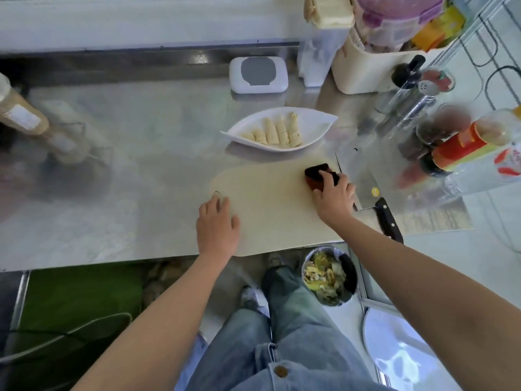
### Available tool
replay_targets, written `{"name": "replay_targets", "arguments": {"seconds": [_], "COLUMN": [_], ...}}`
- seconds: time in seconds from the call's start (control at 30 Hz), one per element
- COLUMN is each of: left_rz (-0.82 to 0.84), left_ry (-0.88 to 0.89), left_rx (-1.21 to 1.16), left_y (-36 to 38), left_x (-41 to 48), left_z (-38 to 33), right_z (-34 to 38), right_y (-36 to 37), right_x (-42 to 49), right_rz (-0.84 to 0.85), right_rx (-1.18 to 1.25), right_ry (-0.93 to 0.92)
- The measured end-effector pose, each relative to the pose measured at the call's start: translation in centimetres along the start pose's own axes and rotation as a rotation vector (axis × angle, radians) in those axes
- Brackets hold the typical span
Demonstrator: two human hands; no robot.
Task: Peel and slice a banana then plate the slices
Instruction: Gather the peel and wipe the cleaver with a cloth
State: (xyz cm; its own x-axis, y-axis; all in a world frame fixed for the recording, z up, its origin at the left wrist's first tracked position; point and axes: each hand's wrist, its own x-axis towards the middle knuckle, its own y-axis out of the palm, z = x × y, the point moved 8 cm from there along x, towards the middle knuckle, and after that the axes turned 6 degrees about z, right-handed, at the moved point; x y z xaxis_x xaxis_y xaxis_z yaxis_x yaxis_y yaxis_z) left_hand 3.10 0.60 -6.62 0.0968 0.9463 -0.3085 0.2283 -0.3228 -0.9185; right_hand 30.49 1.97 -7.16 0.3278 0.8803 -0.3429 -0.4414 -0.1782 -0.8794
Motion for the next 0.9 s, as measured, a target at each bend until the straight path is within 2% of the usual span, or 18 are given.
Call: {"name": "replay_targets", "arguments": {"seconds": [0.1, 0.23, 0.3, 0.4, 0.47, 0.57, 0.63, 0.7, 0.8, 0.9], "left_rz": [0.041, 0.106, 0.129, 0.153, 0.169, 0.194, 0.217, 0.237, 0.255, 0.258], "left_ry": [0.069, 0.075, 0.069, 0.070, 0.077, 0.079, 0.071, 0.058, 0.035, 0.028], "left_rx": [0.082, 0.122, 0.126, 0.131, 0.138, 0.133, 0.139, 0.136, 0.124, 0.115], "left_y": [0.0, 0.0, 0.1, 0.1, 0.2, 0.2, 0.4, 0.6, 0.7, 0.6], "left_x": [0.2, 0.7, 0.8, 0.9, 0.8, 0.7, 0.5, 0.4, 0.4, 0.4], "left_z": [0.7, 0.9, 1.0, 1.1, 1.0, 0.8, 0.8, 0.8, 0.8, 0.6], "right_z": [1.7, 6.9, 9.0, 9.9, 8.4, 5.3, 5.5, 7.9, 9.8, 9.0], "right_y": [0.7, 3.9, 5.4, 6.7, 5.8, 2.7, 2.7, 4.1, 6.6, 6.2], "right_x": [0.2, -1.9, -3.9, -7.4, -7.7, -4.7, -3.9, -4.7, -7.4, -9.3], "right_rz": [-0.017, 0.085, 0.193, 0.447, 0.470, 0.143, 0.050, 0.090, 0.302, 0.478], "right_rx": [0.025, 0.053, 0.063, 0.037, 0.085, 0.290, 0.306, 0.256, 0.191, 0.105], "right_ry": [-0.041, -0.352, -0.539, -0.771, -0.763, -0.480, -0.345, -0.446, -0.649, -0.765]}}
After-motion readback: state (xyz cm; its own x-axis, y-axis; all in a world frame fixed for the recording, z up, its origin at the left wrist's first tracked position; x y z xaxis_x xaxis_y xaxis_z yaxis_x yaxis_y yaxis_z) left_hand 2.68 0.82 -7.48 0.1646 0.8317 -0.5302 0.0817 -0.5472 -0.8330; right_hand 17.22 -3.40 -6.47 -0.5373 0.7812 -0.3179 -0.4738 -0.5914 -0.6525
